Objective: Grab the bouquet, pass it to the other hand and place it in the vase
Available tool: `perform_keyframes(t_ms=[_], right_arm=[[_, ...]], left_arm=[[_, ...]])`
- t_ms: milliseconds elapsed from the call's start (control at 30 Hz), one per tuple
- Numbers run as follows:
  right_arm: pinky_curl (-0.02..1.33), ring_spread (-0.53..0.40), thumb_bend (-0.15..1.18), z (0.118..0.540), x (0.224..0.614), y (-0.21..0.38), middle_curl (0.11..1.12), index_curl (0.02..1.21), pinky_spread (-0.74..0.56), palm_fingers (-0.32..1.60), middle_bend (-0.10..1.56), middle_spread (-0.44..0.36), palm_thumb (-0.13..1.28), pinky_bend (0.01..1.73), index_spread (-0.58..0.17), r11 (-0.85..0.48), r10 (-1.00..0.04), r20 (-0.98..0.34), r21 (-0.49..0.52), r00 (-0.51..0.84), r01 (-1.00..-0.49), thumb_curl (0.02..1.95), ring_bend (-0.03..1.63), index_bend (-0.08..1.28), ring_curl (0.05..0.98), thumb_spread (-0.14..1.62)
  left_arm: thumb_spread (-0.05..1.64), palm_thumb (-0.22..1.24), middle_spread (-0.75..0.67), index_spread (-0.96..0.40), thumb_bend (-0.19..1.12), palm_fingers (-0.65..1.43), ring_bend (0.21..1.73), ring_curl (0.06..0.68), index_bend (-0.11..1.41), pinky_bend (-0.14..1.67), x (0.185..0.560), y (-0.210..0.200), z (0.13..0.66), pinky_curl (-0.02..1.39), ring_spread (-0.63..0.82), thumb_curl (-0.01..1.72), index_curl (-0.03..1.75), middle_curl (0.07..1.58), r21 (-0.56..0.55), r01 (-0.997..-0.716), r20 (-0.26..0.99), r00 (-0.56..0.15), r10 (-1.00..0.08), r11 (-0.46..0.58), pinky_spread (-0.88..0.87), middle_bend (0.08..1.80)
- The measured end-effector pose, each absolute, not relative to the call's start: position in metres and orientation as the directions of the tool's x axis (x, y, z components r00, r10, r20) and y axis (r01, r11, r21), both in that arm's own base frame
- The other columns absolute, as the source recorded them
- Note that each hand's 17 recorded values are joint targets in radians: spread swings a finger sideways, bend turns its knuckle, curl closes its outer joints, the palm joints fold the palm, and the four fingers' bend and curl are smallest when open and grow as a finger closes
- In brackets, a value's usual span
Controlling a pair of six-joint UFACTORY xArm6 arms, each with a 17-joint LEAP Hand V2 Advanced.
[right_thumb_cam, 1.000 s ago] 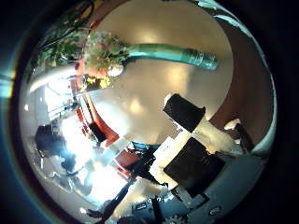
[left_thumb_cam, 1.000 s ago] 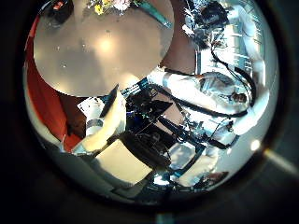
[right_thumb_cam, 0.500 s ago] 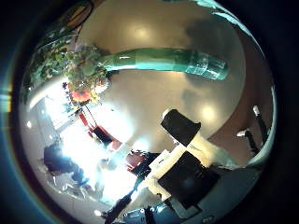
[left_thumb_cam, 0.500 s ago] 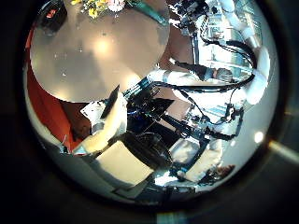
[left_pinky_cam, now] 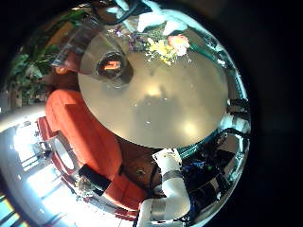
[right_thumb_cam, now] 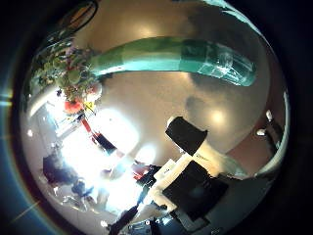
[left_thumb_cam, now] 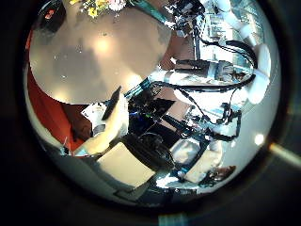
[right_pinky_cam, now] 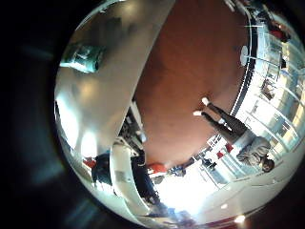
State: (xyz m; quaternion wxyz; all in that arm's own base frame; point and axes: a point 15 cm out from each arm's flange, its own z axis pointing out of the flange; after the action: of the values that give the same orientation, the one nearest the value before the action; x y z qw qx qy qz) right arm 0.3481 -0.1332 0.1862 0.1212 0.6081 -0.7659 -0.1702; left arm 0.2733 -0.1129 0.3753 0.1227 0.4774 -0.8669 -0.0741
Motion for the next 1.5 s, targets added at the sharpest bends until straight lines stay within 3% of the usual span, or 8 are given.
perform_keyframes(t_ms=[167, 367, 500, 633, 700, 867, 1067, 1500], right_arm=[[0.17, -0.08, -0.02, 0.173, 0.349, -0.122, 0.42, 0.37, 0.33, 0.45, 0.35, -0.101, 0.55, 0.29, -0.307, 0.186, -0.977, -0.018, 0.42, -0.213, -0.888, 0.39, 0.58, 0.19, 0.228, 1.06], [0.17, -0.212, -0.02, 0.16, 0.354, -0.106, 0.46, 0.4, 0.12, 0.65, 0.4, -0.184, 0.6, 0.32, -0.349, 0.18, -0.981, 0.01, 0.441, -0.196, -0.879, 0.41, 0.74, 0.19, 0.283, 1.04], [0.2, -0.282, -0.01, 0.154, 0.355, -0.098, 0.5, 0.41, -0.12, 0.88, 0.42, -0.244, 0.66, 0.52, -0.395, 0.168, -0.983, 0.016, 0.457, -0.18, -0.874, 0.42, 0.88, 0.17, 0.336, 1.02], [0.29, -0.304, -0.01, 0.156, 0.356, -0.101, 0.6, 0.49, -0.32, 1.21, 0.57, -0.298, 0.74, 0.75, -0.458, 0.162, -0.986, 0.033, 0.45, -0.165, -0.878, 0.44, 1.0, 0.28, 0.419, 1.0], [0.35, -0.305, 0.0, 0.162, 0.359, -0.104, 0.65, 0.56, -0.36, 1.24, 0.65, -0.318, 0.79, 0.88, -0.486, 0.161, -0.987, 0.047, 0.433, -0.156, -0.887, 0.46, 1.05, 0.36, 0.457, 0.99], [0.48, -0.295, 0.0, 0.187, 0.382, -0.108, 0.8, 0.74, -0.33, 1.24, 0.86, -0.348, 0.91, 1.17, -0.527, 0.183, -0.983, 0.069, 0.299, -0.17, -0.937, 0.5, 1.19, 0.63, 0.546, 0.95], [0.59, -0.266, 0.03, 0.219, 0.39, -0.11, 0.92, 0.91, -0.26, 1.21, 1.1, -0.31, 1.05, 1.32, -0.472, 0.194, -0.98, 0.077, 0.113, -0.186, -0.974, 0.58, 1.32, 0.92, 0.633, 0.9], [0.73, -0.222, 0.05, 0.342, 0.381, -0.14, 0.94, 0.99, -0.18, 1.13, 1.29, -0.203, 1.14, 1.36, -0.338, 0.233, -0.968, 0.032, -0.236, -0.247, -0.943, 0.77, 1.43, 1.1, 0.725, 0.88]], left_arm=[[1.12, 0.49, 0.34, 0.04, -0.02, 0.16, 0.34, 0.22, 0.2, 0.18, 0.275, -0.112, 0.373, 0.25, 0.53, 0.33, 0.42, 0.33, 0.253, -0.81, 0.141, -0.511, -0.848, 0.53, 0.47, 0.19], [1.12, 0.48, 0.34, 0.04, -0.02, 0.16, 0.34, 0.221, 0.19, 0.18, 0.276, -0.113, 0.371, 0.25, 0.53, 0.33, 0.42, 0.33, 0.259, -0.81, 0.144, -0.506, -0.85, 0.526, 0.47, 0.19], [1.12, 0.48, 0.35, 0.04, -0.02, 0.16, 0.34, 0.222, 0.19, 0.18, 0.278, -0.114, 0.373, 0.25, 0.53, 0.34, 0.41, 0.33, 0.255, -0.813, 0.142, -0.504, -0.852, 0.524, 0.47, 0.19], [1.12, 0.48, 0.35, 0.04, -0.02, 0.15, 0.35, 0.225, 0.17, 0.18, 0.28, -0.114, 0.374, 0.26, 0.53, 0.34, 0.4, 0.33, 0.248, -0.816, 0.14, -0.504, -0.852, 0.523, 0.47, 0.2], [1.12, 0.48, 0.35, 0.04, -0.02, 0.14, 0.36, 0.227, 0.17, 0.19, 0.28, -0.114, 0.375, 0.26, 0.53, 0.34, 0.4, 0.33, 0.245, -0.818, 0.142, -0.5, -0.854, 0.52, 0.47, 0.19], [1.12, 0.48, 0.35, 0.04, -0.02, 0.14, 0.36, 0.228, 0.18, 0.19, 0.28, -0.111, 0.376, 0.27, 0.53, 0.34, 0.39, 0.33, 0.242, -0.822, 0.141, -0.496, -0.857, 0.516, 0.47, 0.2], [1.12, 0.48, 0.35, 0.04, -0.02, 0.14, 0.37, 0.229, 0.18, 0.19, 0.279, -0.11, 0.379, 0.27, 0.53, 0.34, 0.38, 0.34, 0.235, -0.825, 0.14, -0.495, -0.857, 0.515, 0.47, 0.2], [1.12, 0.48, 0.35, 0.04, -0.02, 0.14, 0.37, 0.227, 0.18, 0.18, 0.294, -0.109, 0.408, 0.27, 0.54, 0.34, 0.37, 0.34, 0.148, -0.855, 0.12, -0.483, -0.867, 0.497, 0.48, 0.2]])
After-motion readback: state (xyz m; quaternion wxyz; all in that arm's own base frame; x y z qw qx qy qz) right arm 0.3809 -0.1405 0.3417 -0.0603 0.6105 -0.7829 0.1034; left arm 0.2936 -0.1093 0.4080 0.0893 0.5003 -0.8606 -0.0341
